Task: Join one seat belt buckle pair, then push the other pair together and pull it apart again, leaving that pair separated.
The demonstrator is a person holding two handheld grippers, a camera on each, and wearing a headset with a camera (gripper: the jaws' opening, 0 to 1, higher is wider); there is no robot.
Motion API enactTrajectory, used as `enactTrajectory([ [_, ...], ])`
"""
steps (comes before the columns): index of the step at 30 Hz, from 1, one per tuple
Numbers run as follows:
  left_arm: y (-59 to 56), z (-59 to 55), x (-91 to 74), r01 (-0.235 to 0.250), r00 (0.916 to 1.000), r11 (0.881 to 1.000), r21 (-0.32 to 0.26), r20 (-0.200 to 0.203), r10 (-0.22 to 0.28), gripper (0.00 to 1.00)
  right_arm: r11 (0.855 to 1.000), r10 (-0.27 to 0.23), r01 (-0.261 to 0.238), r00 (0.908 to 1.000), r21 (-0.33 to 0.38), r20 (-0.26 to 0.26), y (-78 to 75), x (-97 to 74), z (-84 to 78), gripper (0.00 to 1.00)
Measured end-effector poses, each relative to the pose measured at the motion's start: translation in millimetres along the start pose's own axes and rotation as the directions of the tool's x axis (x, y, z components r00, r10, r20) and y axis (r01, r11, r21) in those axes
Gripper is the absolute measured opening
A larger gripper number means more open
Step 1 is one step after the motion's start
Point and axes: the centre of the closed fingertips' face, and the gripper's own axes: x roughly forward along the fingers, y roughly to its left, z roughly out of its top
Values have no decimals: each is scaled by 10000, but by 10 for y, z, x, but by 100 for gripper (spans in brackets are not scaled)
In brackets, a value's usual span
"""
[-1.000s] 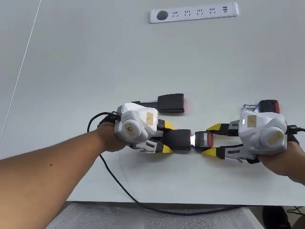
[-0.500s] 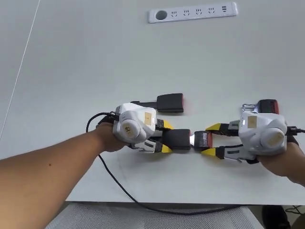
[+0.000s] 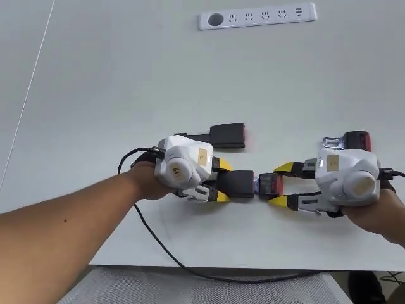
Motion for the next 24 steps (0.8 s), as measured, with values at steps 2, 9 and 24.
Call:
enactTrajectory([
  [2,-31,8,6,28,9996,10000,44,-264,-27,36,9999,-46,46,10000,137,-11,1,-10,13,35],
  [9,-76,90,-83,-428,9989,9930,-1102,-222,406,78,9912,-848,757,9931,1090,808,-135,-120,206,77],
  [24,296,223,-594,-2142,9744,9632,-1626,330,2223,86,9765,-1779,1617,9779,1425,1095,-420,-562,290,84],
])
